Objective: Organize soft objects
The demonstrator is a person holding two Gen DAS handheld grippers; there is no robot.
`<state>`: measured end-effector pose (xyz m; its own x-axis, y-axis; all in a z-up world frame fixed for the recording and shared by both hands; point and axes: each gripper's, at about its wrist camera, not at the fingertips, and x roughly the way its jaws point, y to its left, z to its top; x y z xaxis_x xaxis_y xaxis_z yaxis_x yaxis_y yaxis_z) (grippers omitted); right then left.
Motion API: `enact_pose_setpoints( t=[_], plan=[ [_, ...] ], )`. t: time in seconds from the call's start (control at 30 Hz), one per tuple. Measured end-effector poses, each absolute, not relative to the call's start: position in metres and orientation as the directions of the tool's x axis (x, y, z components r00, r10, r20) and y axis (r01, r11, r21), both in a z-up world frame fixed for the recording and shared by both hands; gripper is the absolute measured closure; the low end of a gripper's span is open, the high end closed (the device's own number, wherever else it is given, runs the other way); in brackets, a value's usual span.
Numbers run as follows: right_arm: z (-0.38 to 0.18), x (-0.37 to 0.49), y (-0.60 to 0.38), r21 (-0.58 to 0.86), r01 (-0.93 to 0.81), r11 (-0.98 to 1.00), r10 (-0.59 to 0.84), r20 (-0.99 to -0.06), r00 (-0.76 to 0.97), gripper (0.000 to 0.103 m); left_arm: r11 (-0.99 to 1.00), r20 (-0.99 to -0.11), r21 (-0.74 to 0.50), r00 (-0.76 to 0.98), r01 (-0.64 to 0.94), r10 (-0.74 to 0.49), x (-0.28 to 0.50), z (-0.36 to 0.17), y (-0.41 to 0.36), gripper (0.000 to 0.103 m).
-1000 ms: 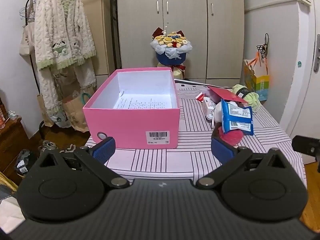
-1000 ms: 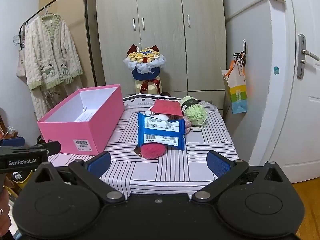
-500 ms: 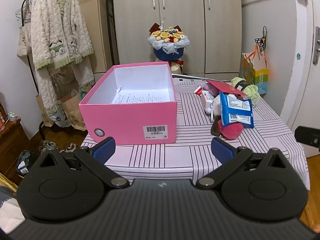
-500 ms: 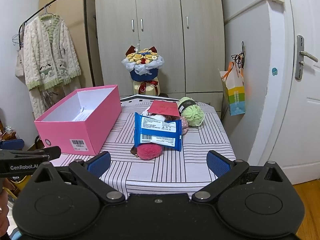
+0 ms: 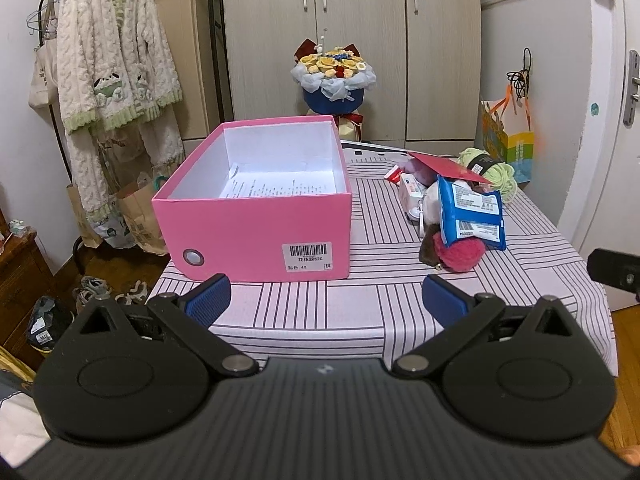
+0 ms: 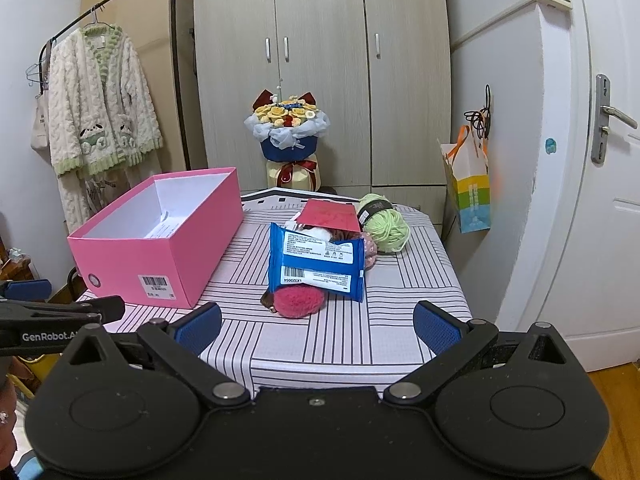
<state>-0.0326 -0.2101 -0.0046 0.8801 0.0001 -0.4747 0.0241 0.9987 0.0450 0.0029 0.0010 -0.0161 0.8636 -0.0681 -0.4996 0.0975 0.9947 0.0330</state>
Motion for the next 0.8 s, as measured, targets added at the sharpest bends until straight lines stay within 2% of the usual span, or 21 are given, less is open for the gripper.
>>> enact_pose_setpoints(
  t=[0.8],
  plan=[
    [-0.0048,-0.0313,-0.2131,0.044,0.003,0.999,0.017,-0.463,0.886,0.000,0.994,-0.499,0.037,0.864,0.099,-0.068,0.0040,-0.0171,0.0018,0.000]
  ],
)
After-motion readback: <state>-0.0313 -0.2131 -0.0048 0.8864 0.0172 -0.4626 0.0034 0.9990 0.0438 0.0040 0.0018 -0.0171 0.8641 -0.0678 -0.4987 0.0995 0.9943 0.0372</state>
